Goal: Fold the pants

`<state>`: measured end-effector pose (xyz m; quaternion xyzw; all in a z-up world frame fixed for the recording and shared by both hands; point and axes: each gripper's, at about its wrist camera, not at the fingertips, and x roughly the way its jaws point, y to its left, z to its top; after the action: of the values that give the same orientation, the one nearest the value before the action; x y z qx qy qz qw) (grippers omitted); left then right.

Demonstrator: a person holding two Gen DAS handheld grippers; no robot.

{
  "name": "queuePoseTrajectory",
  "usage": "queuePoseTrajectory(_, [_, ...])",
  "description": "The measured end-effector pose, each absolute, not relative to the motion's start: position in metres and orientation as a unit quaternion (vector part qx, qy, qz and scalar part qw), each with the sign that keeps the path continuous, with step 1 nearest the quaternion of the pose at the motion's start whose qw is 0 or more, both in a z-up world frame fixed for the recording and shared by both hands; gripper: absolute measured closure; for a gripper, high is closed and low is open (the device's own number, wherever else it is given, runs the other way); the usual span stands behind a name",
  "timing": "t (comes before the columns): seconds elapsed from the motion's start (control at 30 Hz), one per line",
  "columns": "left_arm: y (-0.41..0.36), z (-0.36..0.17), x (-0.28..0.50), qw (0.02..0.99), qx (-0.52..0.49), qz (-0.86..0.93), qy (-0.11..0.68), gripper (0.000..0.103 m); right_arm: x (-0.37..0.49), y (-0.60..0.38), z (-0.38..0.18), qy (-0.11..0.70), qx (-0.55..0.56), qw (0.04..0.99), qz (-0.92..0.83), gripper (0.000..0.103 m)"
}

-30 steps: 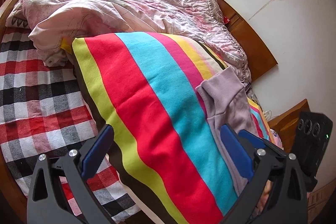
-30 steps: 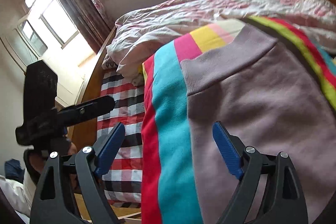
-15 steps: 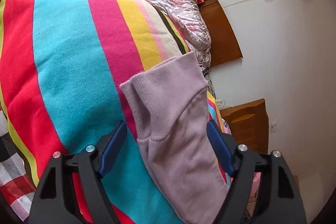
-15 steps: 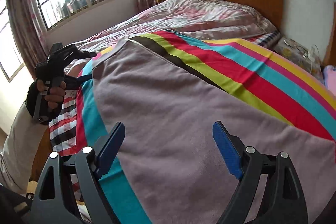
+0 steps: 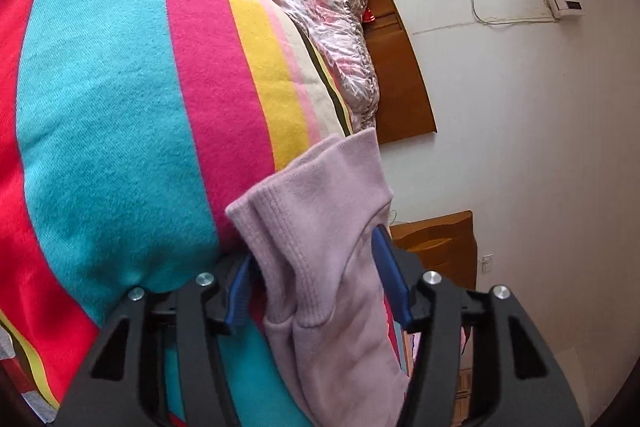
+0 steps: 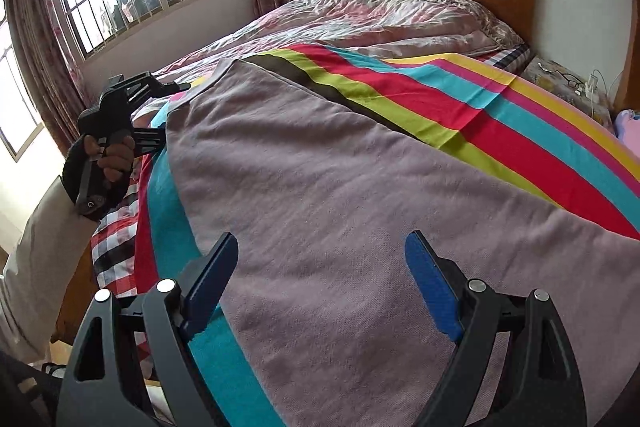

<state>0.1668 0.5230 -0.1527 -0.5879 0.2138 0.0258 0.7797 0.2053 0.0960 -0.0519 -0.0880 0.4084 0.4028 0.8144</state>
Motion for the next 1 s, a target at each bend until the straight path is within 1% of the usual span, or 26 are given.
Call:
queuePoseTrajectory(0.03, [0.521, -0.150, 0.168, 0.788, -0.576, 0.029, 0.218, 0.048, 0.207, 0.093, -0.055, 0.415, -0.092, 0.814, 0.396, 0.019])
queuePoseTrajectory(0.07, [0.518, -0.147, 0.170, 0.797, -0.559, 0.037, 0.224, 0.057, 0.207, 0.090, -0.059, 0.425, -0.095, 0.812, 0.389, 0.019])
queuePoseTrajectory(0.1, [0.516, -0.146, 0.172, 0.806, -0.541, 0.054, 0.234, 0.089, 0.208, 0.087, -0.063, 0.432, -0.095, 0.810, 0.385, 0.019])
queuePoseTrajectory(0.13, [0.516, -0.147, 0.173, 0.810, -0.534, 0.056, 0.235, 0.092, 0.208, 0.085, -0.069, 0.445, -0.098, 0.807, 0.376, 0.019])
queuePoseTrajectory(0.2, [0.517, -0.140, 0.169, 0.819, -0.526, 0.055, 0.222, 0.093, 0.208, 0.084, -0.087, 0.469, -0.136, 0.804, 0.340, 0.020])
queuePoseTrajectory(0.27, [0.516, -0.125, 0.170, 0.835, -0.500, 0.065, 0.222, 0.093, 0.198, 0.086, -0.094, 0.442, -0.171, 0.811, 0.344, 0.020])
queuePoseTrajectory(0.5, [0.513, -0.121, 0.179, 0.834, -0.484, 0.106, 0.242, 0.093, 0.199, 0.079, -0.093, 0.437, -0.154, 0.814, 0.351, 0.020])
queuePoseTrajectory(0.53, [0.507, -0.112, 0.174, 0.841, -0.468, 0.118, 0.244, 0.093, 0.199, 0.074, -0.087, 0.433, -0.140, 0.819, 0.350, 0.022])
queuePoseTrajectory(0.6, [0.483, -0.076, 0.173, 0.871, -0.405, 0.138, 0.242, 0.093, 0.199, 0.053, -0.069, 0.409, -0.095, 0.839, 0.345, 0.023])
queuePoseTrajectory(0.67, [0.437, -0.024, 0.183, 0.912, -0.310, 0.135, 0.234, 0.093, 0.199, 0.021, -0.041, 0.370, -0.052, 0.868, 0.327, 0.023])
queuePoseTrajectory(0.73, [0.372, 0.023, 0.195, 0.947, -0.207, 0.103, 0.222, 0.093, 0.198, -0.020, -0.009, 0.325, -0.020, 0.898, 0.295, 0.023])
queuePoseTrajectory(0.83, [0.251, 0.060, 0.208, 0.974, -0.074, 0.018, 0.213, 0.093, 0.188, -0.090, 0.031, 0.267, 0.037, 0.931, 0.244, 0.021])
queuePoseTrajectory(0.9, [0.171, 0.056, 0.211, 0.974, -0.001, -0.043, 0.220, 0.092, 0.178, -0.129, 0.048, 0.242, 0.061, 0.945, 0.213, 0.020])
queuePoseTrajectory(0.93, [0.130, 0.045, 0.213, 0.968, 0.030, -0.082, 0.235, 0.090, 0.171, -0.148, 0.053, 0.233, 0.065, 0.951, 0.193, 0.020])
queuePoseTrajectory(1.0, [0.059, 0.008, 0.215, 0.944, 0.074, -0.164, 0.276, 0.078, 0.159, -0.175, 0.054, 0.228, 0.065, 0.958, 0.159, 0.019])
